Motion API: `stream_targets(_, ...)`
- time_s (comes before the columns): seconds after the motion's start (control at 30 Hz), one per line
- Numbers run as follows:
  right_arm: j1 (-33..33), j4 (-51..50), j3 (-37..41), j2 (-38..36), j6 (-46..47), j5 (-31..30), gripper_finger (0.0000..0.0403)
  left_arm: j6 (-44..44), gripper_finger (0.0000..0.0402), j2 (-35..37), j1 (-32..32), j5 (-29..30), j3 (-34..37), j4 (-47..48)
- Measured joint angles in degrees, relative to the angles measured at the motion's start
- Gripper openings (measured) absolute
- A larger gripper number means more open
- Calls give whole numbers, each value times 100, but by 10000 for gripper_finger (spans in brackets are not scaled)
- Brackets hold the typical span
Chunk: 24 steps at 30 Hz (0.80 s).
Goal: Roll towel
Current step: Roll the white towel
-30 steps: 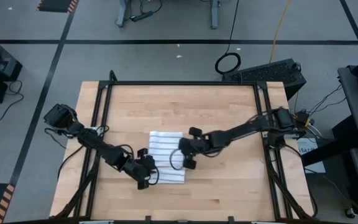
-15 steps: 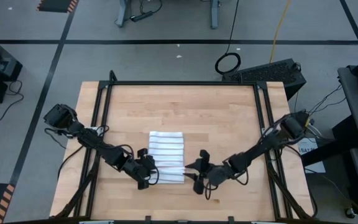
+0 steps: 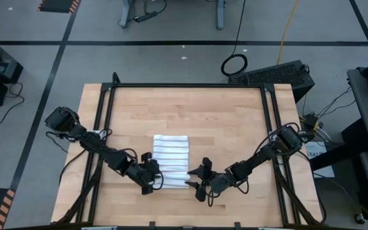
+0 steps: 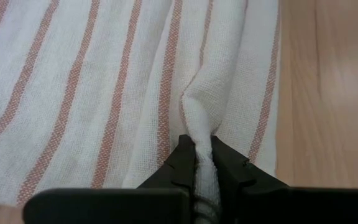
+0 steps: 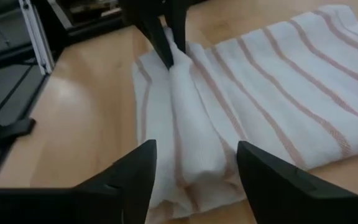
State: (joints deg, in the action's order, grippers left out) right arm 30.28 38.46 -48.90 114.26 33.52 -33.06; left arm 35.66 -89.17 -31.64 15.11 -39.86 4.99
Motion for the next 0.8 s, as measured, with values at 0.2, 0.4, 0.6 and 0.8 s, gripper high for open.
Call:
stream_targets(0.2,-18,82,0,6,-118,-2,180,71,30,0,0,4,0,0)
stream_targets(0.4,-28,68,0,6,-138,34,94,157,30,0,-45,26,0,-28)
stream_targets(0.6,10,-67,0,6,-162,33,62,157,30,0,-139,42,0,-119)
stream_targets(0.8,-72,-108,0,4,-254,180,126,158,30,0,-192,42,0,-164)
